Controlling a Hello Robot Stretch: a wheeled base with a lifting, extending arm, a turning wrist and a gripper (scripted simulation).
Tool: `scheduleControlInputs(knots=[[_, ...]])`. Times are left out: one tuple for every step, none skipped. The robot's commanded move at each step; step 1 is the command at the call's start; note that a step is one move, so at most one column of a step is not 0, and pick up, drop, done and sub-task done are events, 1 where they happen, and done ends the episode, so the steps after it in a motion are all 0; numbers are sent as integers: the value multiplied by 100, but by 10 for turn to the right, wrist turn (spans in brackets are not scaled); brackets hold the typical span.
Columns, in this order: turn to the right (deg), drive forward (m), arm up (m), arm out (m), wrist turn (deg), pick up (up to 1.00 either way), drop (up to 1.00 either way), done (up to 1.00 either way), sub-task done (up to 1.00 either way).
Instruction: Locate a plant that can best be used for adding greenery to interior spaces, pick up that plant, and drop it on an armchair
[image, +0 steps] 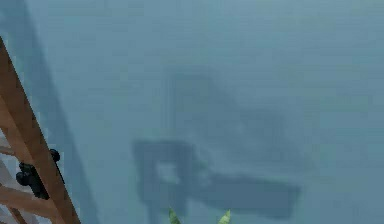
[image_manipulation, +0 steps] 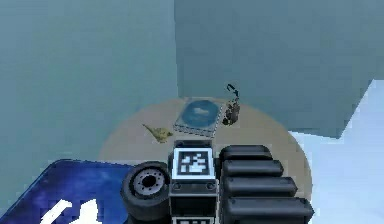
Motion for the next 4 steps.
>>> scheduleControlInputs(knots=[[450,0,0,0,0,0,0,0,0],[450,0,0,0,0,0,0,0,0],[450,0,0,0,0,0,0,0,0],[450,0,0,0,0,0,0,0,0]])
